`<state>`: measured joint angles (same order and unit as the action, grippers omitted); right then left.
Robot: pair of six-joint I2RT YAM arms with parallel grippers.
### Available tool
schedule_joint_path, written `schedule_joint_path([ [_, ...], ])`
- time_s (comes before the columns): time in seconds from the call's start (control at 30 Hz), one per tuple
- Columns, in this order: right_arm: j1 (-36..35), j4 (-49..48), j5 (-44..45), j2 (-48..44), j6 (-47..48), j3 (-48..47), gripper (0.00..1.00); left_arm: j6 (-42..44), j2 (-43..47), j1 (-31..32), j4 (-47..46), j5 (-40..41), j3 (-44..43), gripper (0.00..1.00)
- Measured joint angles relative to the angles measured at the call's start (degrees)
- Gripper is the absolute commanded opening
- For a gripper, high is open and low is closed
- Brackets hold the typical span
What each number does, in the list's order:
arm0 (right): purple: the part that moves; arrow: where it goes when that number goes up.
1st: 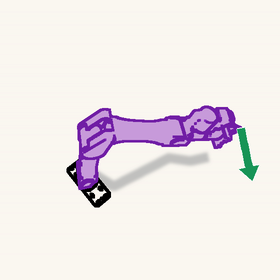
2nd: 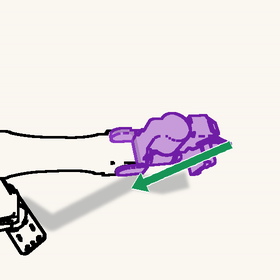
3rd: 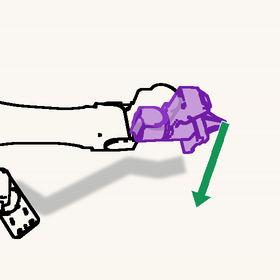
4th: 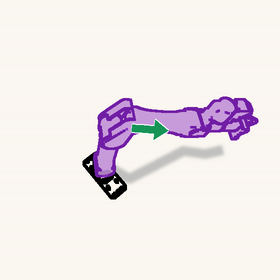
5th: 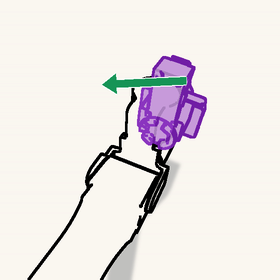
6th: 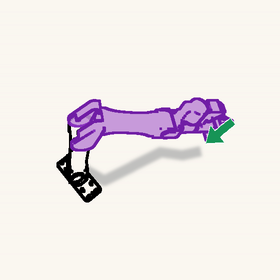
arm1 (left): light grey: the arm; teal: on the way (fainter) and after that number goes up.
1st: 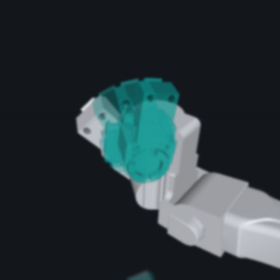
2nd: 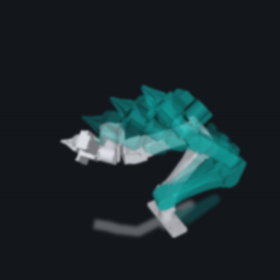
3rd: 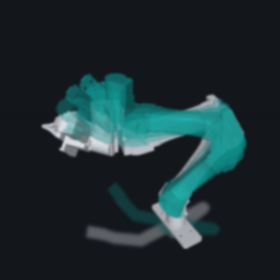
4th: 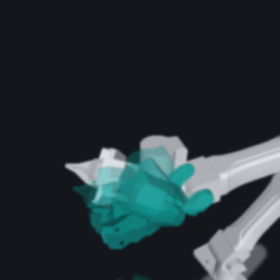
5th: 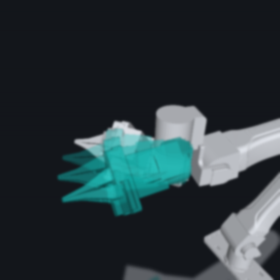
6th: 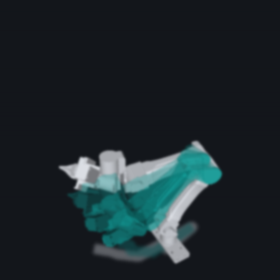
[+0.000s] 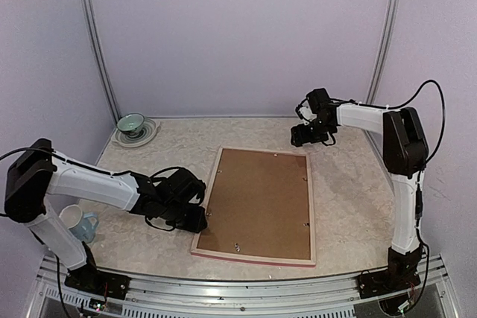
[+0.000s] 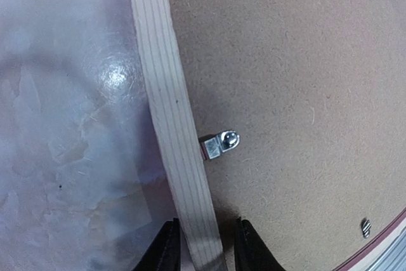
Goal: Put the photo into the frame
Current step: Move the photo frame to the center of the board.
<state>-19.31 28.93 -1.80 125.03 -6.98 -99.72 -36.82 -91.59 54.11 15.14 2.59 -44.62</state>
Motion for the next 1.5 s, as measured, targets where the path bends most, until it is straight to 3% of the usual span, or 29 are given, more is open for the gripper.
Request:
schedule_joint_path([
  [0.13,0.0,-0.2,-0.9,-2.4,0.0,1.2,0.83,-0.1,-1.0,0.0,-0.2,0.7,-1.1,0.20],
  [0.27,0.0,-0.4,-2.2,-5.0,-0.1,2.0,0.99,0.1,-3.1,-0.3,-0.3,2.5,-3.4,0.18],
  [0.57,-3.0,0.2,-4.7,-8.5,1.2,4.4,0.99,6.0,-9.8,-6.8,-1.1,4.8,-10.9,0.16],
  [0.9,-15.3,2.6,-3.4,-9.8,4.5,7.0,0.99,12.0,-19.4,-15.5,-5.3,3.7,-21.5,0.16],
  [1.0,-19.3,2.7,-2.5,-9.8,5.1,7.6,0.99,12.5,-21.6,-17.2,-6.2,3.8,-24.0,0.19],
  [1.17,-23.8,2.5,-0.7,-9.7,5.4,8.2,0.99,12.3,-22.1,-18.3,-8.3,3.9,-24.5,0.44],
  [1.23,-24.6,2.3,0.8,-9.2,5.3,8.0,0.99,11.7,-21.2,-18.3,-9.1,3.9,-23.6,0.48],
  [1.5,-25.9,1.5,4.0,-2.9,5.2,5.9,0.99,8.6,-11.6,-17.4,-10.7,3.9,-17.2,0.47],
])
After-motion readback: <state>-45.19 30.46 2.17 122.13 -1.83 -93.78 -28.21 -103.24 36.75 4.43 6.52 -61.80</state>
